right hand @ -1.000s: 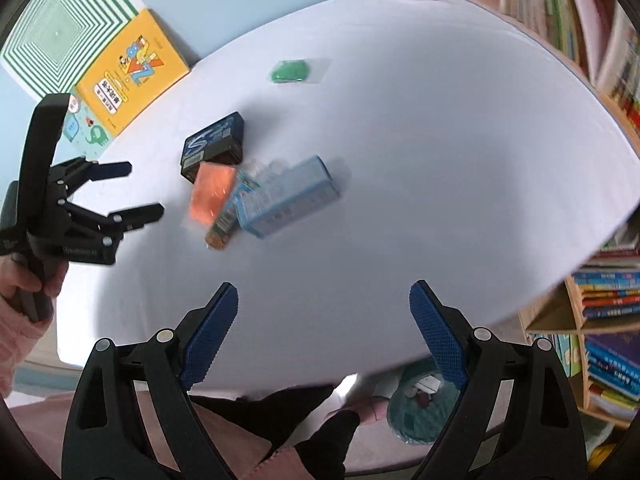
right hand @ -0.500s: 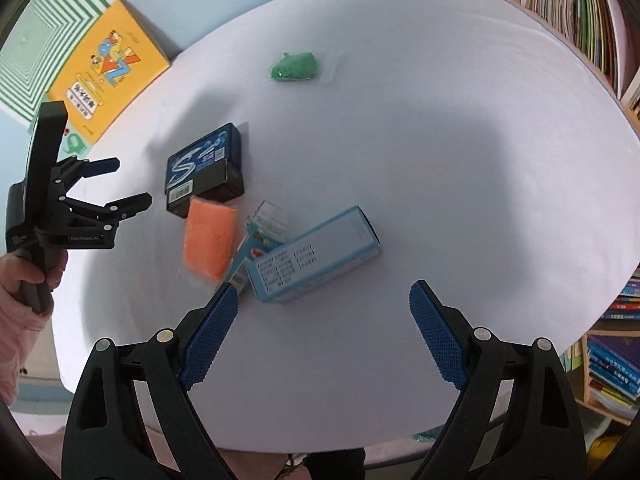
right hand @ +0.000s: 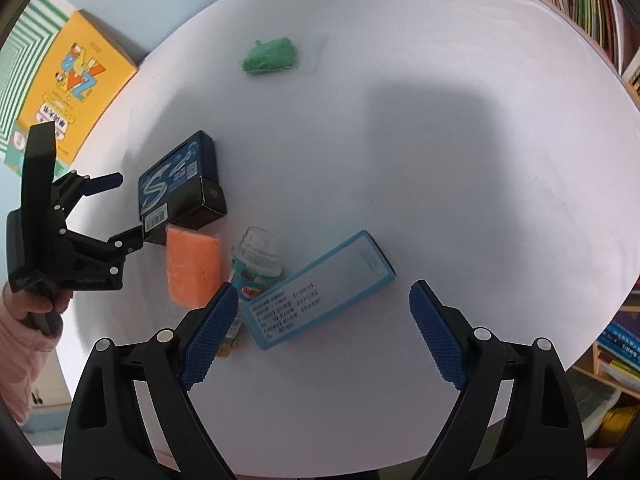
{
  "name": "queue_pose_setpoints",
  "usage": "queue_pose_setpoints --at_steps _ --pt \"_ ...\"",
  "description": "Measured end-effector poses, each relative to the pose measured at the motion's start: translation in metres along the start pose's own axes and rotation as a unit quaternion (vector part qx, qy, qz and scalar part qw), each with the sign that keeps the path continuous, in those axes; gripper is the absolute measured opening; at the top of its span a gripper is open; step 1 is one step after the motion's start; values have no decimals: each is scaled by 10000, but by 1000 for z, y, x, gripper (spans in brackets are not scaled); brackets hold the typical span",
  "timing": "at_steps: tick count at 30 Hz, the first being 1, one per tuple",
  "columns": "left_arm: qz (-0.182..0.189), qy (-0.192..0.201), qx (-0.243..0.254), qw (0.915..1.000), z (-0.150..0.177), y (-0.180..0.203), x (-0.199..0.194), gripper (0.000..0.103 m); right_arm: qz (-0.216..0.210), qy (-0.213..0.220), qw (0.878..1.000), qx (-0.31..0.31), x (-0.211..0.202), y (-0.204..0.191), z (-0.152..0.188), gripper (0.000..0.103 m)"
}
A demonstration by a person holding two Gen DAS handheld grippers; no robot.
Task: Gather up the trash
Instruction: 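Grasp the blue gum pack with the left tool while the right tool grasps the blue medicine box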
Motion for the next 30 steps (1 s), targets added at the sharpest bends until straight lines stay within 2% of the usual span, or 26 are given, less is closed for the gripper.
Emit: queue_pose_setpoints --at_steps 9,10,12,14,15,17,19,22,24,28,30 --pt "214 186 272 9992 -26 8 6 94 -25 63 9994 332 6 5 -12 84" --pt "256 201 295 9990 -28 10 6 91 -40 86 9993 375 5 6 -14 80" --pt "370 236 315 9985 -33 12 6 86 -36 83 9991 408 3 6 -16 73" --pt "489 265 366 9978 -40 13 7 75 67 13 9990 430 5 9 -16 57" --pt "518 287 402 9974 -42 13 7 72 53 -19 9989 474 6 11 -15 56" --pt "605 340 474 9965 -43 18 4 58 -14 -78 9980 623 9 16 -11 57" --pt "618 383 507 9961 -44 23 2 52 5 -61 9977 681 9 18 -9 56" --pt "547 415 493 9964 -42 26 0 51 29 -62 9970 776 9 16 -7 57" --pt "554 421 428 9967 -46 16 4 51 88 -54 9972 746 9 14 -5 54" --pt "497 410 270 9976 -36 9 2 51 35 -26 9976 684 8 13 -2 35" --pt "437 398 143 9982 -21 13 -7 51 22 8 9980 630 6 12 -1 31"
Point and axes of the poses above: each gripper's, at about its wrist camera, not at the fingertips, and x roughly the way its jaws point, y to its right, z to its underside, the point moved 2 cm from there along x, roughly the way its jaws point, and after that the axes turned 6 degrees about -z, right-handed, at the moved point
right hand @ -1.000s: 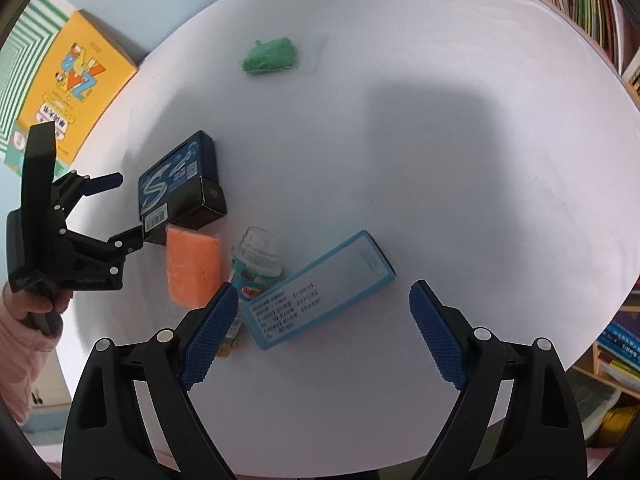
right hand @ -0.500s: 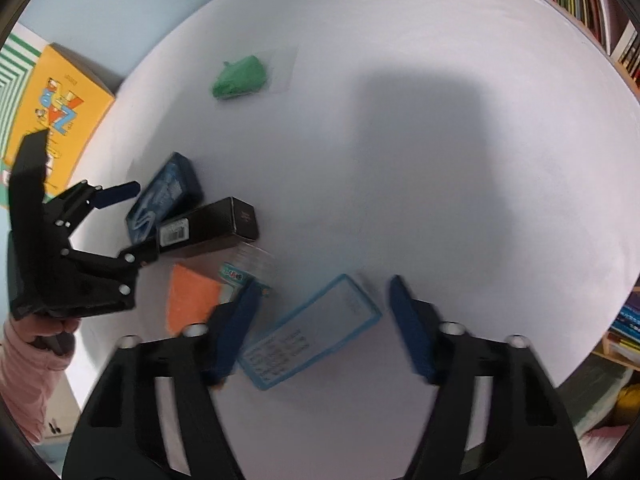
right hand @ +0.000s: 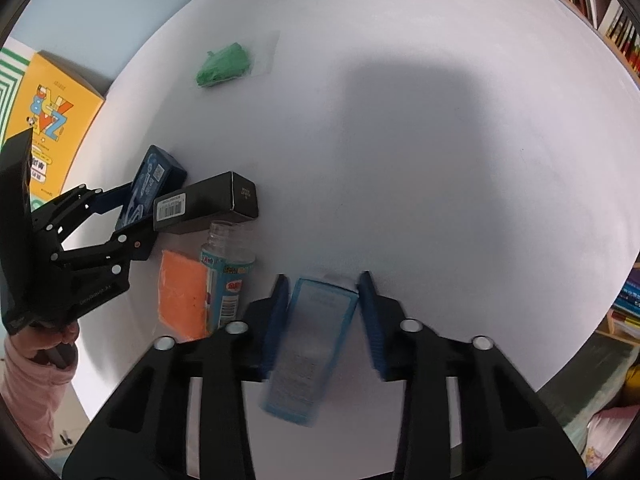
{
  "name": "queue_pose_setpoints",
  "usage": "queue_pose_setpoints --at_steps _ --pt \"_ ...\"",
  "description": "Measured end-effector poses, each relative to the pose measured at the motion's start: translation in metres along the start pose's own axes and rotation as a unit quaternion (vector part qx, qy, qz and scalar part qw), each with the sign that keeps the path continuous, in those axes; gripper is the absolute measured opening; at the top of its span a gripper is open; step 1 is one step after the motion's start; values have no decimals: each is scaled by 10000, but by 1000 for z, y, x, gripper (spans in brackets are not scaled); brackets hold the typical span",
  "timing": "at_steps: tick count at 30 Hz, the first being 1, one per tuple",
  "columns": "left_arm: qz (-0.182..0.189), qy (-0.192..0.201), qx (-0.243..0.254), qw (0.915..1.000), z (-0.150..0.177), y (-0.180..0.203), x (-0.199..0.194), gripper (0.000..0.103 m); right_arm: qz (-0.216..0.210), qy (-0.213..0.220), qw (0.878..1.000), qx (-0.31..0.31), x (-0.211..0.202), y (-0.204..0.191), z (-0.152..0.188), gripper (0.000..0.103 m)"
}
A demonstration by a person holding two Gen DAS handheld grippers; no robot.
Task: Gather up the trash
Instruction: 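Grasp the blue gum pack with the left tool while the right tool grasps the blue medicine box, then carry the gum pack and medicine box over the teal wastebasket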
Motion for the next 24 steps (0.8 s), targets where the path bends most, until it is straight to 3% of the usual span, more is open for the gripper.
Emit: queue_pose_setpoints --at_steps 3,10,14,24 --pt "-52 -30 -259 9996 -6 20 -6 51 -60 104 9999 -81 -7 1 0 30" --pt "-261 69 -690 9973 -1 6 -32 51 -229 460 9983 -269 -28 -6 -11 30" --pt "-403 169 -740 9963 6 21 -54 51 -271 648 9969 -344 -49 4 -4 30" --pt "-435 348 -569 9968 -12 62 -83 51 -241 945 9949 -243 -81 46 27 30"
Point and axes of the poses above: each gripper's, at about its wrist camera, not at the fingertips, and x roughly the way its jaws point, y to its right, z to its underside, the point moved 2 cm from there along x, roughly the way its jaws point, and after that the axes turned 6 degrees about -z, right-handed, at the moved point
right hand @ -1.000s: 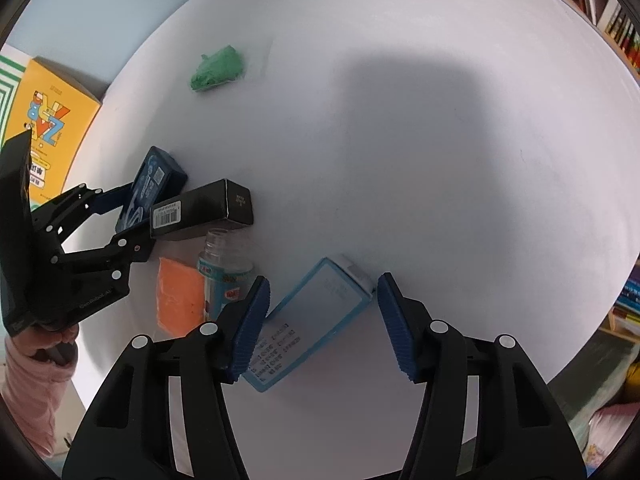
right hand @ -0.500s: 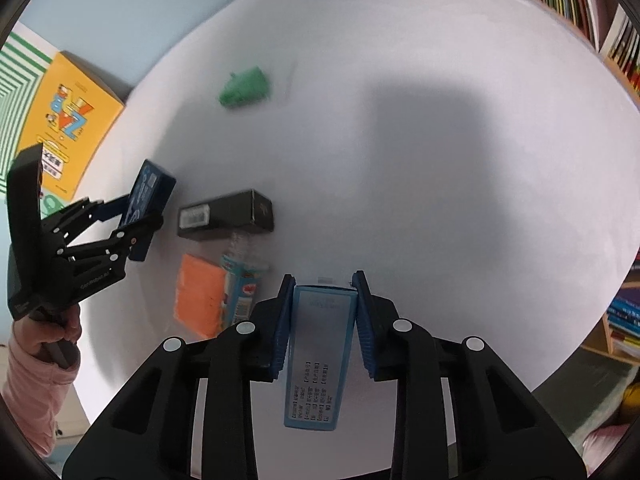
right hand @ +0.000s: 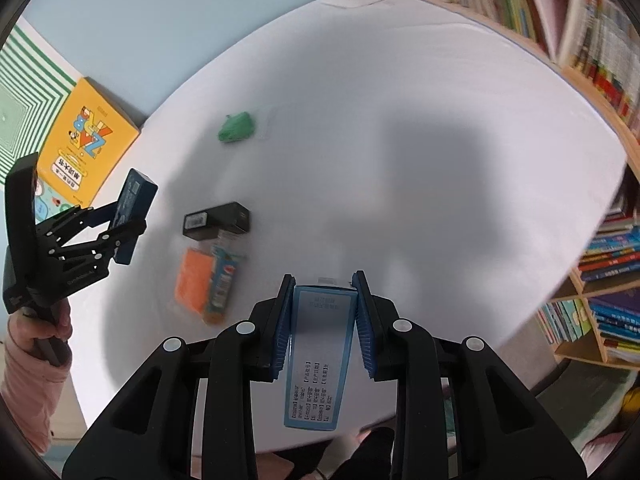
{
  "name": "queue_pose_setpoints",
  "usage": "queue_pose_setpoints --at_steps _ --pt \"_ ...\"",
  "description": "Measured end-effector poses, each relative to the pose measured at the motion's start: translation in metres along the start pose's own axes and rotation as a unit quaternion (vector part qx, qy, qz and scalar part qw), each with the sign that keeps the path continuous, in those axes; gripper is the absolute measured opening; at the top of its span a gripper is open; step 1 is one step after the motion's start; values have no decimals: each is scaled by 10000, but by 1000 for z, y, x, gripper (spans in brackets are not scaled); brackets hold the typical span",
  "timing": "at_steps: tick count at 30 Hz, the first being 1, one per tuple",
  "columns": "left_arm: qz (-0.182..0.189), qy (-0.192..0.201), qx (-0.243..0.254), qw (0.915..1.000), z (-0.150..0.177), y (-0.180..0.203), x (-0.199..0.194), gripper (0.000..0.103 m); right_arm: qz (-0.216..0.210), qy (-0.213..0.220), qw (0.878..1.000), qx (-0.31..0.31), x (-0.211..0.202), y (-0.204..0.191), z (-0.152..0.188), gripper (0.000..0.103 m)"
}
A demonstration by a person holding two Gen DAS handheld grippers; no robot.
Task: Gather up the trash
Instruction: 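Carry the gum pack and medicine box over the teal wastebasket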
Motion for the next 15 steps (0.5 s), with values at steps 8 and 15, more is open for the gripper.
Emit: queue_pose_setpoints --at_steps 8,15 --pt "295 134 517 9981 -5 89 -20 51 131 215 9988 420 -51 65 52 30" --pt "589 134 1094 9922 -2 180 -29 51 262 336 9952 884 -88 119 103 30"
Point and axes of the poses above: each gripper's, at about its wrist camera, not at the fingertips, and x roughly the way its jaws point, y to its right, z to its underside, the point moved 2 cm from there along x, roughly the way its jaws point, and after that the axes turned 6 degrees about -z, right-handed, at the moved point
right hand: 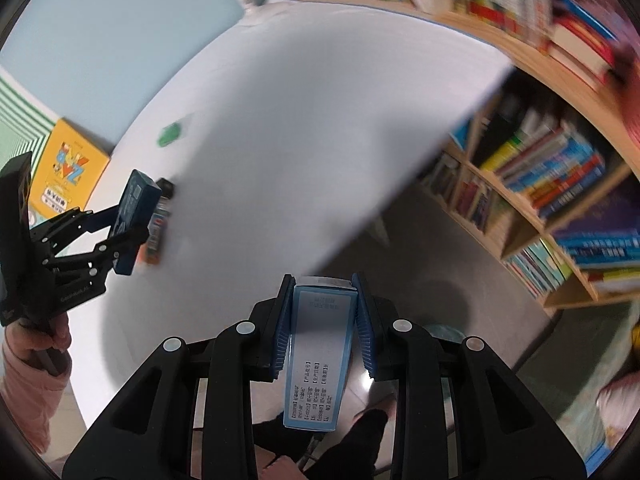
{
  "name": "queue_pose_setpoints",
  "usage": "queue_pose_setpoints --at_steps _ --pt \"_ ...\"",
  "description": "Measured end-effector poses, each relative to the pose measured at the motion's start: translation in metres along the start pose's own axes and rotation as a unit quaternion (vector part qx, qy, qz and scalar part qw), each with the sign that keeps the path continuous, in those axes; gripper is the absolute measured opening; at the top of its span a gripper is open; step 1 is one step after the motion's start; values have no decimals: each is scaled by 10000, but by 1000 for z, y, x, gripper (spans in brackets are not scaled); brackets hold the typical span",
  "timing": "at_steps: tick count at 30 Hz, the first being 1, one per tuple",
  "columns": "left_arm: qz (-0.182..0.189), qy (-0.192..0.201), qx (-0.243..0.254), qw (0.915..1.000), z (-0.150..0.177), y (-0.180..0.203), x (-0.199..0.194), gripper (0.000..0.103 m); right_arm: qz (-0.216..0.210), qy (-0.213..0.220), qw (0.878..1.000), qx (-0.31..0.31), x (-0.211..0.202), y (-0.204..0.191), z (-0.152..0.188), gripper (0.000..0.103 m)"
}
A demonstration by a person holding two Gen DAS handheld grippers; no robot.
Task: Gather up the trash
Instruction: 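Carry the gum pack and medicine box over the teal wastebasket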
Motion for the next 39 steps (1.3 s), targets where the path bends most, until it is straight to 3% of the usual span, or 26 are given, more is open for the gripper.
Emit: queue_pose_setpoints --at_steps 14,24,31,39 --pt "532 -338 1105 9919 -3 161 9 51 133 19 9951 977 -43 112 82 30" --pt "840 -761 1826 9766 17 246 27 51 81 -30 9886 1505 -46 156 122 30" --pt "964 -964 2146 9671 25 285 38 51 -15 -68 9845 1751 -42 170 138 30" --pt "1011 -1110 2315 9612 28 298 47 51 -79 -97 9816 1904 -39 177 147 30"
Point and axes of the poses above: each gripper's, at about its wrist camera, not at the fingertips, and x roughly the way its jaws point, y to its right, z to its underside, the point moved 2 cm from there along x, roughly the way its jaws point, and after that the axes turned 6 degrees about -z, right-handed, at the moved point
